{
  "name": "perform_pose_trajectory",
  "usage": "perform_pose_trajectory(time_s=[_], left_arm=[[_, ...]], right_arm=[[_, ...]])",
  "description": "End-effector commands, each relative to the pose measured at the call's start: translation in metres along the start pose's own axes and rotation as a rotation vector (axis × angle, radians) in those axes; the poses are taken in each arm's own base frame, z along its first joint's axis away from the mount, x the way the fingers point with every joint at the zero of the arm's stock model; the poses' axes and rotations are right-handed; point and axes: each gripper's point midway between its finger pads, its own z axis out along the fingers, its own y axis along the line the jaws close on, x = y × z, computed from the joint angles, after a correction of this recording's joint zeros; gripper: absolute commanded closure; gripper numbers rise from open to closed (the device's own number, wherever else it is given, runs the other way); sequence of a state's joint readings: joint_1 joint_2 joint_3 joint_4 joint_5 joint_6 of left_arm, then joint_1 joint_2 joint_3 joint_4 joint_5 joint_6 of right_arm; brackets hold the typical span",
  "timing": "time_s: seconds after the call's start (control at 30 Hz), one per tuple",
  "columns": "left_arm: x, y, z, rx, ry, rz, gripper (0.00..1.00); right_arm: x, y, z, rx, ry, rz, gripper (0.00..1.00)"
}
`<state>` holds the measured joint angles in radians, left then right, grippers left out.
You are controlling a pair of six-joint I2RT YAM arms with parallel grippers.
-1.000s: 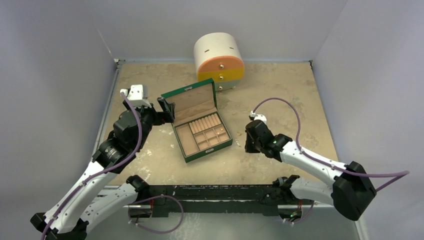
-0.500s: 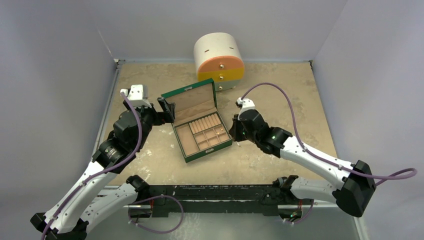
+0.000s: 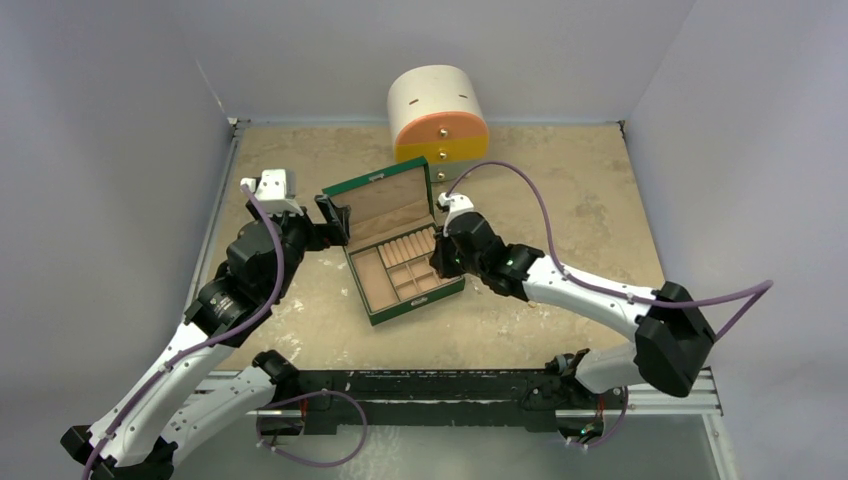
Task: Organize the mixed jewelry
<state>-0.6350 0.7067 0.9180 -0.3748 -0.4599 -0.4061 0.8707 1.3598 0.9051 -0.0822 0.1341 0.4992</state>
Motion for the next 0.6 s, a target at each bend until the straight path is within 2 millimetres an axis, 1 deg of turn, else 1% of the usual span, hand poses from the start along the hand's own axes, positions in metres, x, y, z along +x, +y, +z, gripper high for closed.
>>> perform_pose_trajectory(time_s=[0.0, 0.27, 0.43, 0.57], left_arm=[[-0.015, -0.003, -0.001, 0.011, -0.053, -0.034, 0.04], [-0.016, -0.003, -0.001, 0.012, -0.054, -0.033, 0.04], [-0.017, -0.002, -0.002, 0.01, -0.059, -0.034, 0.04], [-0.017, -0.002, -0.002, 0.009, -0.058, -0.033, 0.04]], right_arm=[[-0.035, 0.026, 0.008, -0.077, -0.098, -0.009, 1.0], [-0.034, 0.025, 0.037, -0.038, -0.077, -0.019, 1.0], [-0.024, 0.022, 0.053, -0.023, -0.048, -0.021, 1.0], [-0.016, 0.021, 0.06, -0.027, -0.03, -0.018, 1.0]])
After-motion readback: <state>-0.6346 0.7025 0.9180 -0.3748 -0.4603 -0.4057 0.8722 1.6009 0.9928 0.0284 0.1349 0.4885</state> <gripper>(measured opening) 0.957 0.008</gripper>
